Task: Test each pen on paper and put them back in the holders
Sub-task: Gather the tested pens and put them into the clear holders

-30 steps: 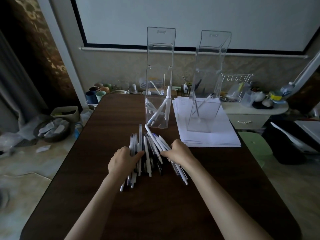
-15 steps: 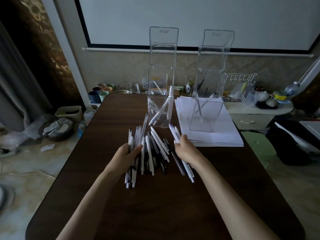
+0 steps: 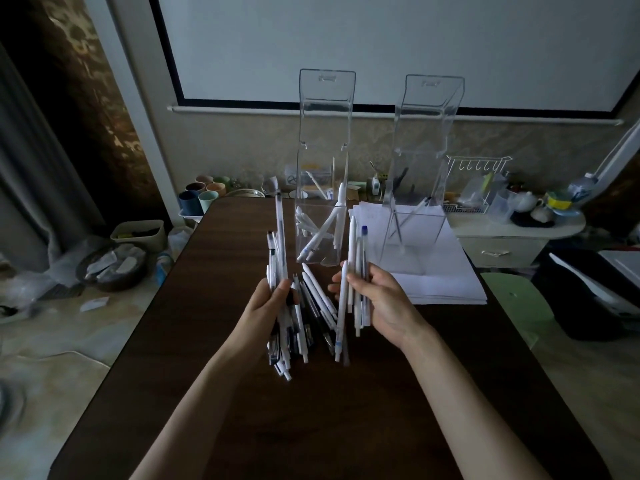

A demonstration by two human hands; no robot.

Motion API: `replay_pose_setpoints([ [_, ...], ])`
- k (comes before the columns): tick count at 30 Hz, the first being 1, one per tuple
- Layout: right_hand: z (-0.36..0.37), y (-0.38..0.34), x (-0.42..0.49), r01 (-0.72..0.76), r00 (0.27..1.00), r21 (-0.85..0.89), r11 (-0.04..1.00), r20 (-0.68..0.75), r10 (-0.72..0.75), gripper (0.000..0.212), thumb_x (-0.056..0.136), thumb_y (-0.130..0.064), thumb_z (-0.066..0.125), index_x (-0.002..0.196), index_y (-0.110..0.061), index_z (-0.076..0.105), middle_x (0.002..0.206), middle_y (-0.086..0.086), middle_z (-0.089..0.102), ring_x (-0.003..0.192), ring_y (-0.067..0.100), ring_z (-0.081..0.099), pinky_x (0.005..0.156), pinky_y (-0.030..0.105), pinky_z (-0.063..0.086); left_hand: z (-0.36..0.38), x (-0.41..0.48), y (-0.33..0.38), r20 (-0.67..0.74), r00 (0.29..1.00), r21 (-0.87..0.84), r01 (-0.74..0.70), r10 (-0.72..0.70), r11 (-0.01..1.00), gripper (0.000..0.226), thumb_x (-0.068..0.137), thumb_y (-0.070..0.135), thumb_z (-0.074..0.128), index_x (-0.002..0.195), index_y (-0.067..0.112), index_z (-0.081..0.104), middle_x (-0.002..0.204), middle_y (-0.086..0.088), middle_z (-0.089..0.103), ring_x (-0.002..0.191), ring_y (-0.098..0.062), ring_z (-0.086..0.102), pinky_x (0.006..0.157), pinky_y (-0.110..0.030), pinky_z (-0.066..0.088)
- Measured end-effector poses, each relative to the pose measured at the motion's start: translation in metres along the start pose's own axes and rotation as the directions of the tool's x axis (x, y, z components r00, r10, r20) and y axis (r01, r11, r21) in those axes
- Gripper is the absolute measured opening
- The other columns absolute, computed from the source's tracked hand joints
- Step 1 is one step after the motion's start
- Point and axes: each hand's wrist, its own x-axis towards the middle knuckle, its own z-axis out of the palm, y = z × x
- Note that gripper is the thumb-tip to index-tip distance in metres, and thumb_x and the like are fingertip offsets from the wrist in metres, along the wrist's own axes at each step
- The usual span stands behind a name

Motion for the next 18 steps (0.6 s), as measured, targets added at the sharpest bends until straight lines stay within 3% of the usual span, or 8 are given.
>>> replay_pose_setpoints([
  [3, 0.006, 0.0, 0.002, 0.004, 1.0, 0.027, 1.0, -0.025, -0.003, 0.016, 0.095, -0.005, 0.047, 0.105, -0.011, 0.057, 0.089, 0.007, 0.065, 0.084, 0.018, 0.066, 0.072, 0.028, 0.053, 0.002, -0.001, -0.003, 0.03, 1.0, -0.068, -0.003, 0.005, 0.998, 0.014, 0.097, 0.021, 0.042, 0.099, 0.008, 0.047, 0.079, -0.005, 0.061, 0.079, -0.02, 0.064, 0.067, -0.034, 0.051],
  [7, 0.012, -0.001, 0.004, 0.013, 1.0, 0.051, 0.999, -0.014, -0.012, 0.016, 0.094, -0.005, 0.049, 0.107, -0.011, 0.057, 0.09, 0.007, 0.068, 0.083, 0.017, 0.066, 0.08, 0.033, 0.052, 0.002, -0.001, -0.004, 0.097, 0.993, -0.053, -0.059, 0.064, 0.997, 0.017, 0.09, 0.026, 0.046, 0.097, 0.01, 0.048, 0.071, 0.0, 0.054, 0.067, -0.017, 0.05, 0.063, -0.03, 0.043],
  [13, 0.017, -0.001, 0.012, 0.052, 0.995, 0.034, 0.998, -0.09, -0.048, 0.021, 0.089, -0.005, 0.058, 0.109, -0.009, 0.06, 0.107, 0.019, 0.067, 0.104, 0.028, 0.064, 0.099, 0.041, 0.047, 0.003, 0.005, -0.003, 0.052, 0.993, -0.083, -0.103, 0.108, 0.991, 0.011, 0.095, 0.017, 0.043, 0.093, 0.008, 0.048, 0.068, 0.0, 0.052, 0.061, -0.014, 0.045, 0.056, -0.026, 0.04],
  [15, 0.018, -0.002, 0.015, 0.075, 0.991, 0.046, 0.996, -0.114, -0.07, 0.022, 0.087, -0.004, 0.06, 0.108, -0.009, 0.061, 0.109, 0.021, 0.066, 0.107, 0.031, 0.063, 0.098, 0.042, 0.047, 0.0, 0.006, -0.002, 0.071, 0.991, -0.092, -0.11, 0.117, 0.99, 0.016, 0.092, 0.024, 0.046, 0.09, 0.008, 0.05, 0.068, -0.003, 0.05, 0.06, -0.016, 0.045, 0.057, -0.03, 0.038],
  [18, 0.019, -0.007, 0.019, 0.131, 0.984, 0.074, 0.989, -0.128, -0.121, 0.021, 0.087, 0.0, 0.058, 0.106, -0.009, 0.061, 0.097, 0.014, 0.071, 0.097, 0.025, 0.068, 0.092, 0.037, 0.051, -0.003, 0.009, 0.002, 0.079, 0.991, -0.111, -0.098, 0.107, 0.989, 0.019, 0.088, 0.028, 0.049, 0.091, 0.009, 0.05, 0.069, -0.004, 0.049, 0.06, -0.016, 0.044, 0.058, -0.031, 0.037],
])
